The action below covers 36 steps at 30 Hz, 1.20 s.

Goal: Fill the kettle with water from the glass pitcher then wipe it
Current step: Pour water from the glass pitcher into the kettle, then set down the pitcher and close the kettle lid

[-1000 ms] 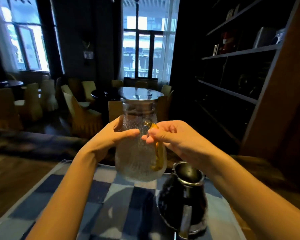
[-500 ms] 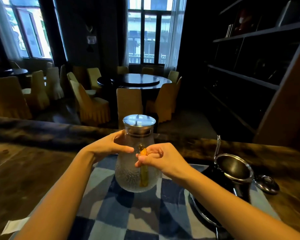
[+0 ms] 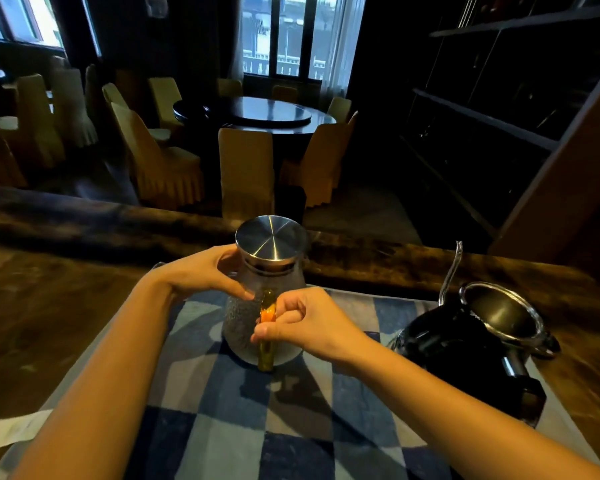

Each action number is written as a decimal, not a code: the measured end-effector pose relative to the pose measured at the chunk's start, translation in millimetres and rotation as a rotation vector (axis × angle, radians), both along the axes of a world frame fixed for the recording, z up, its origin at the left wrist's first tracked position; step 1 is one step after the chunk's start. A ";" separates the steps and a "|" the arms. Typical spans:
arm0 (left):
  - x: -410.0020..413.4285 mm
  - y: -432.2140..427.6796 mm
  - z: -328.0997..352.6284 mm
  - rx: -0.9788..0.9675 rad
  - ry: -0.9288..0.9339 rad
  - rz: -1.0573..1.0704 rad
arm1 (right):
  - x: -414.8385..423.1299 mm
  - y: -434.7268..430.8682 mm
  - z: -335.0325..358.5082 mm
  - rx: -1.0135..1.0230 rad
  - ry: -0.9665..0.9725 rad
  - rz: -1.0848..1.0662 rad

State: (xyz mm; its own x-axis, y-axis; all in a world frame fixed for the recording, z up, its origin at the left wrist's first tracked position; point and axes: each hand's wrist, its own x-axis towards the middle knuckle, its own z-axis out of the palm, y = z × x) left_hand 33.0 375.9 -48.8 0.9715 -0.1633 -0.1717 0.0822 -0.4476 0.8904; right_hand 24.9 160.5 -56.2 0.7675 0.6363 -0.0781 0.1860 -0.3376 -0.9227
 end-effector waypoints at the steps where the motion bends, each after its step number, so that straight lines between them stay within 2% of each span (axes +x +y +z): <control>1: -1.0 0.1 0.1 -0.001 -0.001 -0.009 | 0.2 0.6 0.0 -0.001 0.003 -0.001; 9: -15.2 -8.1 -1.5 -0.011 -0.026 0.033 | -7.4 -0.8 -5.1 0.043 -0.072 -0.035; 12: -27.3 -18.0 -4.3 0.014 -0.059 0.132 | -10.3 -1.4 -3.6 0.020 -0.126 -0.022; 17: -54.9 -35.1 11.8 0.061 -0.170 0.306 | -7.0 -6.6 8.3 -0.117 -0.254 0.079; 19: -67.1 -40.3 22.5 0.079 -0.146 0.323 | -4.1 -11.3 15.6 -0.226 -0.352 0.154; 22: -82.7 -52.2 38.6 0.220 -0.111 0.388 | -0.5 -22.2 27.7 -0.363 -0.492 0.248; 28: -95.4 -92.7 69.5 0.745 -0.279 0.514 | 18.1 -66.2 51.7 -0.539 -0.894 0.249; 31: -88.2 -119.9 76.8 0.830 -0.335 0.483 | 30.9 -97.0 60.2 -0.602 -0.959 0.240; 36: -62.5 -185.5 75.8 0.841 -0.344 0.311 | 55.3 -152.2 65.5 -0.645 -0.962 0.125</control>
